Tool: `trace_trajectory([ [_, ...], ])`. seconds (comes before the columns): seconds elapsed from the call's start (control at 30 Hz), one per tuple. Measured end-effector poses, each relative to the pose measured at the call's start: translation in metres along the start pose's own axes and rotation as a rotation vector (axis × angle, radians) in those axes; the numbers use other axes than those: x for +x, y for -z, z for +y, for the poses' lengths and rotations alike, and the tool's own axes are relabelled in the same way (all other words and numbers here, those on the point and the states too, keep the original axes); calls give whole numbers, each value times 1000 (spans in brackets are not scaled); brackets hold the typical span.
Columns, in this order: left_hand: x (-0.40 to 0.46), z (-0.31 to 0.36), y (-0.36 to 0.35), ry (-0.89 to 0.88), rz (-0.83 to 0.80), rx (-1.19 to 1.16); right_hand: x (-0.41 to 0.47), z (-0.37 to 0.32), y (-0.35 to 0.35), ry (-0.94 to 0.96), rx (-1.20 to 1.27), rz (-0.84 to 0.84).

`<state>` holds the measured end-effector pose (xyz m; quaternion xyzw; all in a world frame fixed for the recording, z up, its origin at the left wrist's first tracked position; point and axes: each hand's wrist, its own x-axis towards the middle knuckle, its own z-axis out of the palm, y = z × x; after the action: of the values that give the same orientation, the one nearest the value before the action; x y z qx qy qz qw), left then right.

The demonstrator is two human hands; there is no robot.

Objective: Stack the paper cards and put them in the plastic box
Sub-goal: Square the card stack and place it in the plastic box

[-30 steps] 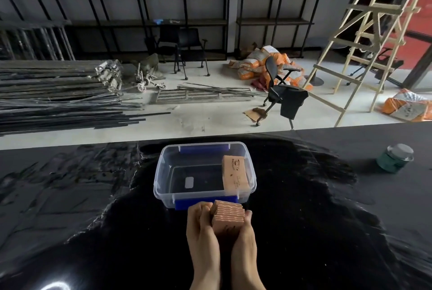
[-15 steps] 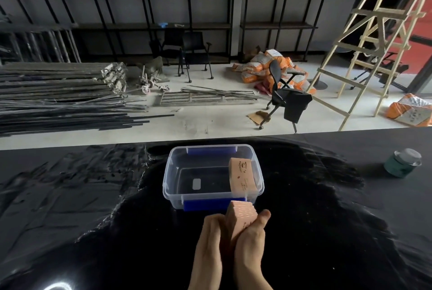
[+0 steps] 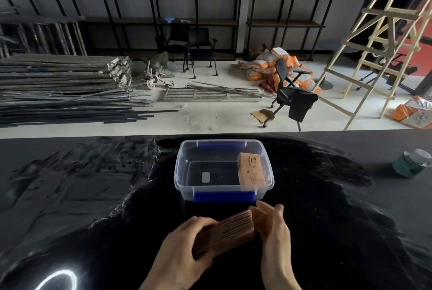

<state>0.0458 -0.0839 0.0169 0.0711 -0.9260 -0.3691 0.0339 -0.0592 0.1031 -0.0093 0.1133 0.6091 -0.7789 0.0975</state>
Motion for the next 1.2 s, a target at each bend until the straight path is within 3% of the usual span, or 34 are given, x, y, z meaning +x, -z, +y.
trace_trajectory([
  [0.07, 11, 11, 7, -38, -62, 70, -1, -2, -9, 127, -202, -109],
  [0.13, 20, 10, 5, -45, -79, 108, -3, 1, -19, 140, -277, -158],
  [0.23, 19, 9, -2, -31, -75, 84, -4, 9, -23, 237, -381, -91],
  [0.3, 12, 7, -12, 12, -6, -134, -4, 10, -22, 237, -411, -77],
  [0.4, 11, 13, -31, 239, 215, -726, -5, 15, -25, 230, -428, -58],
  [0.47, 21, 27, -46, 367, 349, -887, -7, 16, -27, 242, -423, -28],
  [0.6, 44, 47, -55, 418, 601, -811, 2, 12, -28, 175, -371, -5],
  [0.77, 46, 37, -58, 386, 615, -654, 8, 11, -27, 239, -444, -39],
  [0.9, 46, 37, -58, 435, 672, -672, 3, 12, -31, 253, -420, -21],
  [1.03, 55, 51, -50, 349, 693, -702, 6, -1, -33, 294, -364, -18],
  [1.2, 54, 36, -59, 344, 648, -643, 6, 5, -28, 328, -419, -36],
])
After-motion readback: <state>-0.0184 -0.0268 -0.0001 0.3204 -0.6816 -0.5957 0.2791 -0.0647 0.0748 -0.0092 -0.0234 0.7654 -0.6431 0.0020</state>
